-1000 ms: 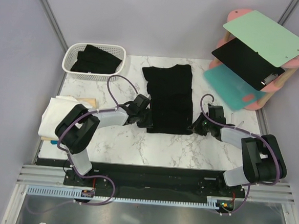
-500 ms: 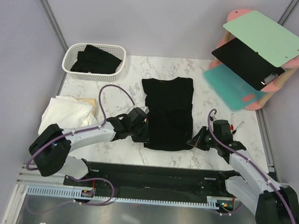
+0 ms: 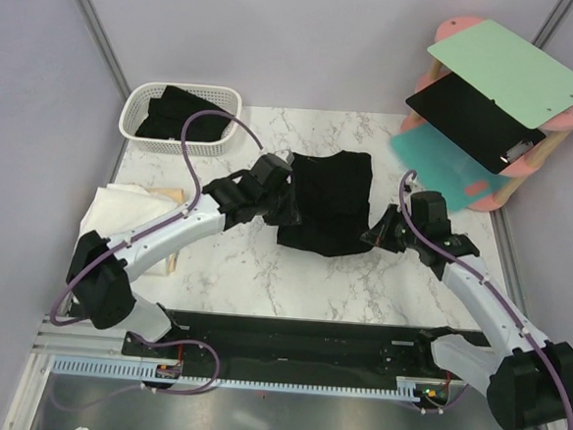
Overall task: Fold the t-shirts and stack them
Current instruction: Fold the long partially folded tshirt into a neat square
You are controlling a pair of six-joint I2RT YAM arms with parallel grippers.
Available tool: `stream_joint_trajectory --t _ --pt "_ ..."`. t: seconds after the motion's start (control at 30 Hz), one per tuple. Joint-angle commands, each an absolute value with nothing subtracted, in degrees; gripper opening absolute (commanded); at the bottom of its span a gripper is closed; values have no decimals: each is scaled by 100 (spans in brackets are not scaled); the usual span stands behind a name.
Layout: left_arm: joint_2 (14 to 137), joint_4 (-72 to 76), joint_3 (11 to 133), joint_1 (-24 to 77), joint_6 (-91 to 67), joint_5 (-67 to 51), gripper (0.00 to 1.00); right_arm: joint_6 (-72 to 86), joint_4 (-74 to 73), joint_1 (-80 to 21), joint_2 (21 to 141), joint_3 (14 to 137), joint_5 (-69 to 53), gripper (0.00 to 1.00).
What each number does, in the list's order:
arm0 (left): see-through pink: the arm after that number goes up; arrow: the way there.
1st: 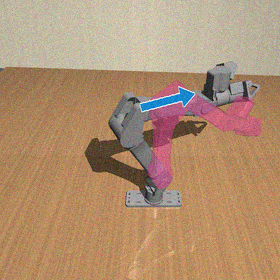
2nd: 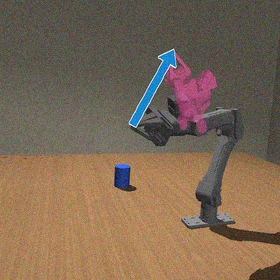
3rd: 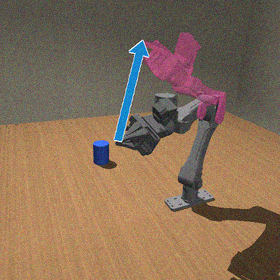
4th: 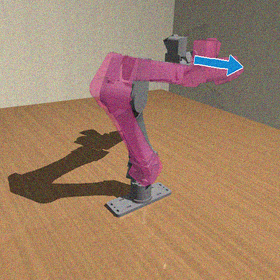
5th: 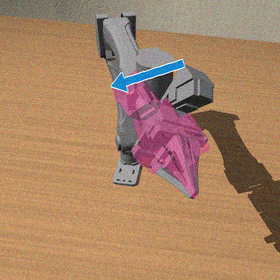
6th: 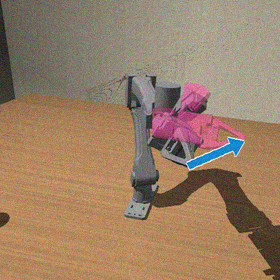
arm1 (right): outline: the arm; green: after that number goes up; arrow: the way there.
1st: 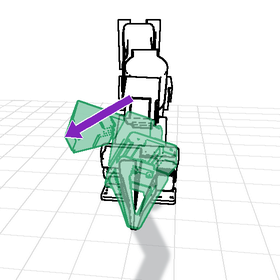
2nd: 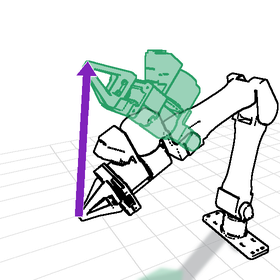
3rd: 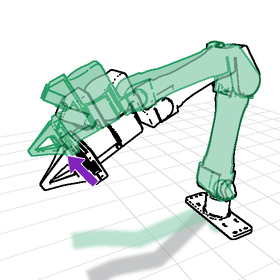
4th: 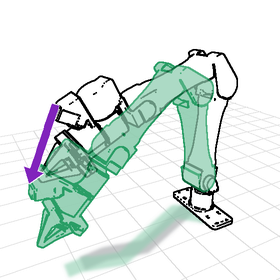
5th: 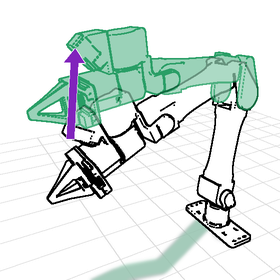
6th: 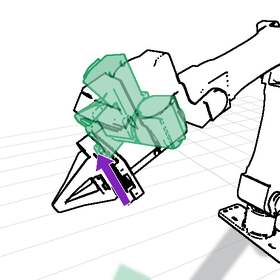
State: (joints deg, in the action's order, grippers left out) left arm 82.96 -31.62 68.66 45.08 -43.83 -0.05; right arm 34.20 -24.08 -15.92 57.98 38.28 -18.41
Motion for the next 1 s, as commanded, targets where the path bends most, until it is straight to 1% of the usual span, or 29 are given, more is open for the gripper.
stream_joint_trajectory --t 0.0,0.37,0.73,0.97 --pt "8753 -3489 7644 4088 -3850 -122 2 2989 -2092 -1600 6475 4840 -1389 0" --pt "9931 -3533 8999 3173 -3120 -729 2 2769 -1178 -1521 8321 6125 -1310 0" --pt "11135 -3568 10388 2567 -2848 -1344 2 2821 -738 -1310 9430 7233 -1204 0" --pt "12214 -3612 11502 2102 -2821 -1809 2 2979 -343 -1187 10493 8084 -1143 2"
